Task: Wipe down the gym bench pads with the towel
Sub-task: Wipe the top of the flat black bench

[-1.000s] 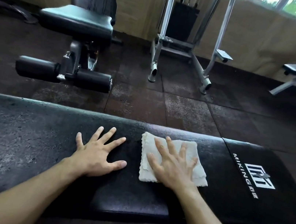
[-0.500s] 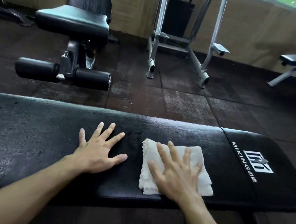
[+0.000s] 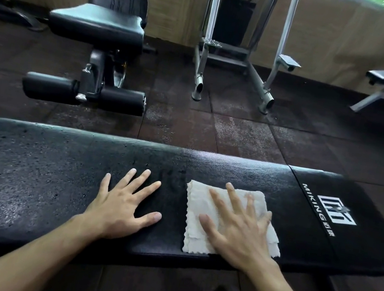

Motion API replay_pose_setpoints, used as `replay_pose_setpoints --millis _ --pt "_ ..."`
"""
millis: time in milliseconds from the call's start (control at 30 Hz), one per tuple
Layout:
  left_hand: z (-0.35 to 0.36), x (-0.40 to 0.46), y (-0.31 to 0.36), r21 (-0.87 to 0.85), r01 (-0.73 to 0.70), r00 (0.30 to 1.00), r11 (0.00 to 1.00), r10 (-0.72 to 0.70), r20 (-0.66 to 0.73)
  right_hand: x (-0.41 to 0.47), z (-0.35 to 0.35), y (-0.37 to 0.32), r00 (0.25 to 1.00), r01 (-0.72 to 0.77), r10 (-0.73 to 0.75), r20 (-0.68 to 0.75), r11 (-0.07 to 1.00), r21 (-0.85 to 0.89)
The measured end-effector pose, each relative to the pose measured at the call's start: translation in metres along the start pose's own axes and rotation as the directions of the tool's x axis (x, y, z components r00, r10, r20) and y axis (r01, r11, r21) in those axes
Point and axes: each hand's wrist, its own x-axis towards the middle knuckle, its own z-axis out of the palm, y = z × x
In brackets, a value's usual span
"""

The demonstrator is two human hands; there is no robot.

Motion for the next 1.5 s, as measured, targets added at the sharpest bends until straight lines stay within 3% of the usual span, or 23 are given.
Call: replay_pose_setpoints --millis 200,567,833,1033,1200,1500 --pt "-0.001 0.0 0.001 0.014 0.007 1.0 1.0 -0.007 0.02 0.0 0.004 0.012 0.993 0.068 -0.06 0.1 0.995 -0.079" --pt "0.002 0.002 -0.001 -0.009 -0.004 1.0 1.0 0.004 -0.01 -0.008 0.026 -0.016 0.99 0.092 -0.097 -0.107 0.994 -0.051" --pt "0.0 0.002 0.0 0.009 0.005 0.999 1.0 -0.006 0.031 0.022 0.008 -0.007 0.998 0.049 -0.049 0.028 0.999 -0.002" --pt "-0.005 -0.007 -0.002 0.003 0.003 0.998 1.0 -0.003 0.061 -0.021 0.02 -0.008 0.992 0.117 -0.119 -0.051 0.992 -0.05" --pt "-0.006 -0.012 -0.009 -0.012 0.04 0.999 0.999 -0.04 0.036 0.03 0.004 -0.017 0.995 0.082 -0.081 0.061 0.996 -0.018" --pt "-0.001 -0.019 -0.015 -0.005 0.046 0.999 0.999 -0.046 0.006 -0.014 0.018 -0.023 0.982 0.175 -0.179 -0.054 0.982 -0.067"
